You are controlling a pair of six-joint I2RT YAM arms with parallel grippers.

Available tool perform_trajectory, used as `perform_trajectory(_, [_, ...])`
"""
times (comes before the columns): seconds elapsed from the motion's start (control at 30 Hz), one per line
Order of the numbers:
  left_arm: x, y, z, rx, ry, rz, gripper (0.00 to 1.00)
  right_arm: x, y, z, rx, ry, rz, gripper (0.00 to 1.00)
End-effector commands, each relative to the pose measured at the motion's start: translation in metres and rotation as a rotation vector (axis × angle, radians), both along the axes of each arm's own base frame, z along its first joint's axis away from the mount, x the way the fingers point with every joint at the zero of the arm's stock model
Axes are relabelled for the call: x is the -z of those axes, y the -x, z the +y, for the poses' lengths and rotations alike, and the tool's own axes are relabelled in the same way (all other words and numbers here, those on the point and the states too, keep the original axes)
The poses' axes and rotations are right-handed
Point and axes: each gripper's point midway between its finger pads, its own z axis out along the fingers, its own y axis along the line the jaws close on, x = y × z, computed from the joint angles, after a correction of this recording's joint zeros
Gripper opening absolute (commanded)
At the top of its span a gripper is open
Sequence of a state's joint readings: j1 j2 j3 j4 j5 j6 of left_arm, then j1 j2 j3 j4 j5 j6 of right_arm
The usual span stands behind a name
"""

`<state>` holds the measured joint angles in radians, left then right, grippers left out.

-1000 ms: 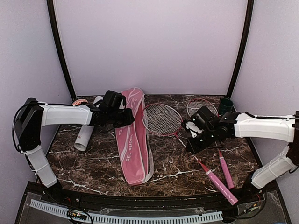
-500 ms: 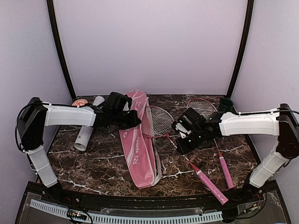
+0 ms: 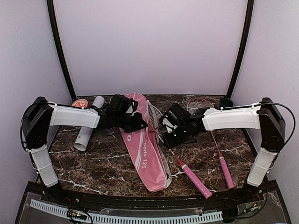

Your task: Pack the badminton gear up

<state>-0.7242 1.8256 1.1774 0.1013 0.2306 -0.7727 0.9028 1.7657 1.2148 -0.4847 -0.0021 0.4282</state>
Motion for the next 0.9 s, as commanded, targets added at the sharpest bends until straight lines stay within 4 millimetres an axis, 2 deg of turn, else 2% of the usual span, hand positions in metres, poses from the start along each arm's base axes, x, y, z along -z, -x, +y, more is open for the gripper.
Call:
perform_trajectory(0.0, [-0.018, 0.010, -0.023, 0.105, 0.077, -0.010, 0.00, -0.025, -0.010, 0.037, -0.035, -0.153, -0.046, 0.00])
perform_trajectory(0.17, [-0.016, 0.021, -0.034, 0.196, 0.099, 0.001, 0.00, -0.027, -0.005, 0.044, -0.077, -0.200, -0.044, 0.00])
perform_trajectory(0.27, [-0.014, 0.027, -0.039, 0.255, 0.099, -0.002, 0.00, -0.025, 0.008, 0.045, -0.126, -0.215, -0.027, 0.00])
perform_trajectory(0.5, [-0.020, 0.029, -0.045, 0.314, 0.115, -0.022, 0.00, -0.013, 0.045, 0.012, -0.145, -0.186, -0.013, 0.00])
perform_trajectory(0.6, [-0.018, 0.036, -0.057, 0.376, 0.149, -0.002, 0.00, -0.019, 0.056, 0.007, -0.149, -0.225, -0.014, 0.00])
perform_trajectory(0.77, [-0.016, 0.057, -0.080, 0.515, 0.154, -0.005, 0.00, -0.020, 0.061, 0.014, -0.171, -0.265, -0.007, 0.00])
perform_trajectory(0.87, [-0.013, 0.067, -0.085, 0.561, 0.123, -0.008, 0.00, -0.017, 0.056, 0.016, -0.151, -0.257, -0.008, 0.00])
